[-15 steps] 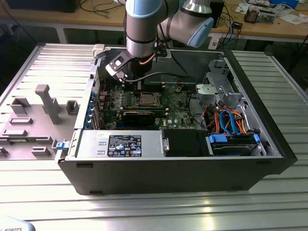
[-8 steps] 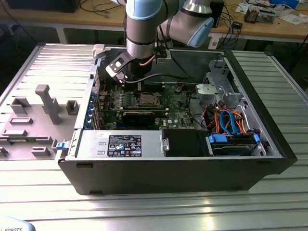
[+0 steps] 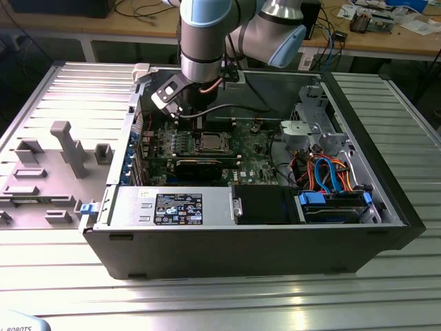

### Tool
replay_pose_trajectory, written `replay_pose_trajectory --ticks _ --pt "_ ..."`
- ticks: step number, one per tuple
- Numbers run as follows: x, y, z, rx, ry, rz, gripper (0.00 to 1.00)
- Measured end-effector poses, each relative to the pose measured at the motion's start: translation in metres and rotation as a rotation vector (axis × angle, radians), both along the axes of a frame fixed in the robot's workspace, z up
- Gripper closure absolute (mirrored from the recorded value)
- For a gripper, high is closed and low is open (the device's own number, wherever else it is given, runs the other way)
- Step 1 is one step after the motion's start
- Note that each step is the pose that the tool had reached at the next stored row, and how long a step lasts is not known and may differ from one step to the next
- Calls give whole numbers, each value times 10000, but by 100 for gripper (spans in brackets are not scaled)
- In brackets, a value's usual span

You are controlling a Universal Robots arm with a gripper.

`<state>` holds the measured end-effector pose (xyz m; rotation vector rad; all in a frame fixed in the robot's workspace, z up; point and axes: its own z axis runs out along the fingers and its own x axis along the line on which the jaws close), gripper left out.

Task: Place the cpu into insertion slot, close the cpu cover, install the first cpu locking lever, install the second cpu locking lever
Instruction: 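Close the cpu cover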

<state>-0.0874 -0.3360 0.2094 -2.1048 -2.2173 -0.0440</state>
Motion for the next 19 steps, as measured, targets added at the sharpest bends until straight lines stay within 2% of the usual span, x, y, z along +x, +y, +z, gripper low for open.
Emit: replay_pose_trajectory --ticks 6,15,19 --pt "21 0 23 -1 1 2 89" --pt "303 0 22 -18 0 1 89" --pt "305 0 23 -35 0 0 89"
